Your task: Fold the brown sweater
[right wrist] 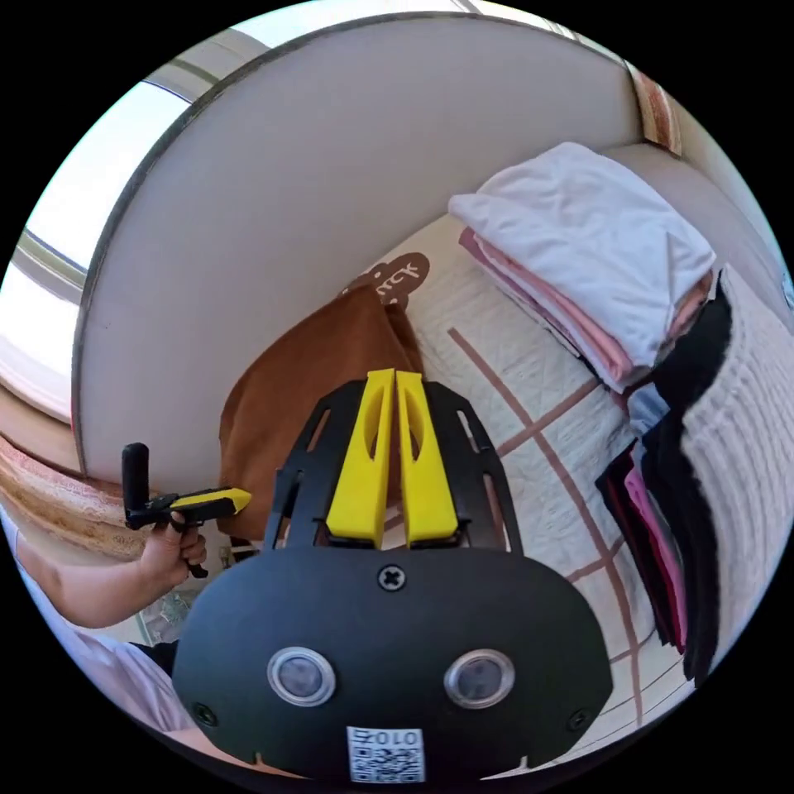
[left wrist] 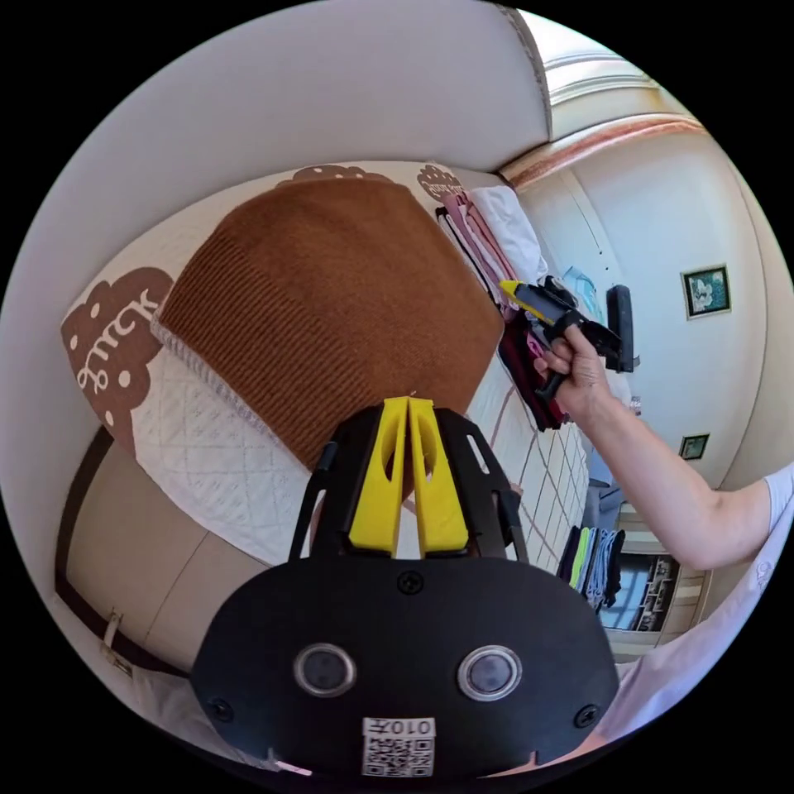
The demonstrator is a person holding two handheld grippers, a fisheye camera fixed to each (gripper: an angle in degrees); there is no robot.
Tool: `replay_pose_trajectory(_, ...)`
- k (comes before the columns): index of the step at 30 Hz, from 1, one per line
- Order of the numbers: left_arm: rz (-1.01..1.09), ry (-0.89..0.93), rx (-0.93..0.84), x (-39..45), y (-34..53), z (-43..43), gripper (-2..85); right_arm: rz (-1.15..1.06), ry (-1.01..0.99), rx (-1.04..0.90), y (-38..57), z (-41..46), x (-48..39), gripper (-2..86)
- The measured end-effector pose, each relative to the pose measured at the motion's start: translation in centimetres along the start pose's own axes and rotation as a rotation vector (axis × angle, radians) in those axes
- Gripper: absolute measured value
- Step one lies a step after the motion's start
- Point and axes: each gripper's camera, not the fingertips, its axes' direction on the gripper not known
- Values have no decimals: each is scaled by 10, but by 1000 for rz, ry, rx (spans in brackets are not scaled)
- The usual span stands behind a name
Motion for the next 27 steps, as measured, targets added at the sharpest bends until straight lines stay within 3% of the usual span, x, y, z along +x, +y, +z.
replay_pose_trajectory(7,-117,164,19,27,6,-17,-1,58,65,248,133,-125,-88,26)
replay_pose_trajectory(10,21,112,136,76,6,-62,-1,63,137,249,206,-170,-126,26)
replay_pose_trajectory(17,475,-100,68,240,14,-136,-1,59,409,221,359,-239,-208,26)
replay_pose_trajectory(20,666,-221,129,327,41,-157,-2,53,430,243,417,-260,-232,25)
replay_pose_trajectory(23,742,-278,260,407,83,-171,-1,12,429,262,477,-281,-249,24)
replay_pose_trajectory(27,663,-218,408,480,143,-182,3,-98,548,220,561,-321,-267,25)
